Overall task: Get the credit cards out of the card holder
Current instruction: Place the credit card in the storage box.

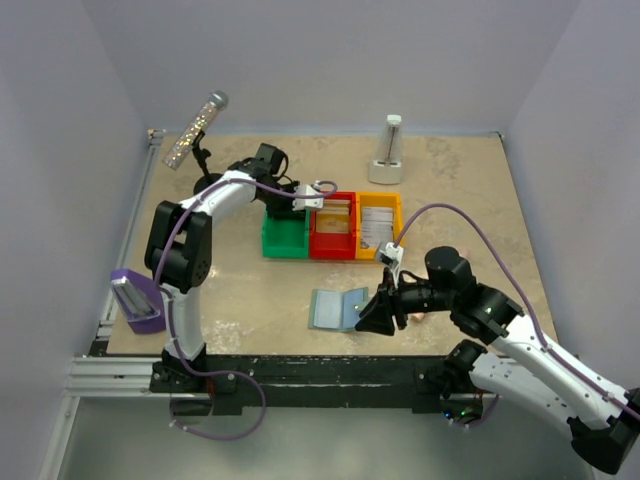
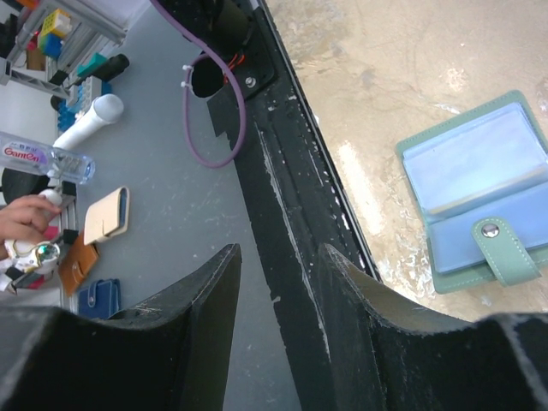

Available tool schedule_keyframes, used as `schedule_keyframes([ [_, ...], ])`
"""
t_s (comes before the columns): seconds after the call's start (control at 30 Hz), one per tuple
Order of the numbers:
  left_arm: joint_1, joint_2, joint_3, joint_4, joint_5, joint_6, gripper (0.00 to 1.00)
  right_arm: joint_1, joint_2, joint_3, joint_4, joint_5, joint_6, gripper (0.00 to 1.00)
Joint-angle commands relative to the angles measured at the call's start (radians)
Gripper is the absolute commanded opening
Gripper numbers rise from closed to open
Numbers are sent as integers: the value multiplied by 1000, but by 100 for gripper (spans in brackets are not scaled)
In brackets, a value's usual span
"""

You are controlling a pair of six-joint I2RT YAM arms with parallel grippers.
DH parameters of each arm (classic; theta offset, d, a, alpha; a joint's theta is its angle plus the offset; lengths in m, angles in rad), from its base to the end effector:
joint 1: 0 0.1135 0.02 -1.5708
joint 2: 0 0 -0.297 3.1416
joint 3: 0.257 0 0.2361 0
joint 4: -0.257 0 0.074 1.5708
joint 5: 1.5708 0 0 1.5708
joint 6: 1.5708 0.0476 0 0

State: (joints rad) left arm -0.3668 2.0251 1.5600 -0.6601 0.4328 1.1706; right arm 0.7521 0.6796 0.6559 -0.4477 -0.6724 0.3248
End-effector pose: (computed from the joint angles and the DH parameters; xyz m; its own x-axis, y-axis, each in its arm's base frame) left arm 0.3960 -0.1735 0.2258 0.1271 0.8468 -0.5165 0.9684 0.0068 0.2495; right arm 0.0658 0.1021 0.3042 -0.6142 -0.2327 -0.7541 -0.7847 0.2812 0.5524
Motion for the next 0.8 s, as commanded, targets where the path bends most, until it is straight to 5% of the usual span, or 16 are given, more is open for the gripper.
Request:
schedule_keyframes([
  [0.0,6,-11,-29,22,-9,-5,0,1,-2,30,35,-13,-1,46],
  [0.77,14,-72,-35,-87,89,46,0,1,-12,31,37,-10,3,47],
])
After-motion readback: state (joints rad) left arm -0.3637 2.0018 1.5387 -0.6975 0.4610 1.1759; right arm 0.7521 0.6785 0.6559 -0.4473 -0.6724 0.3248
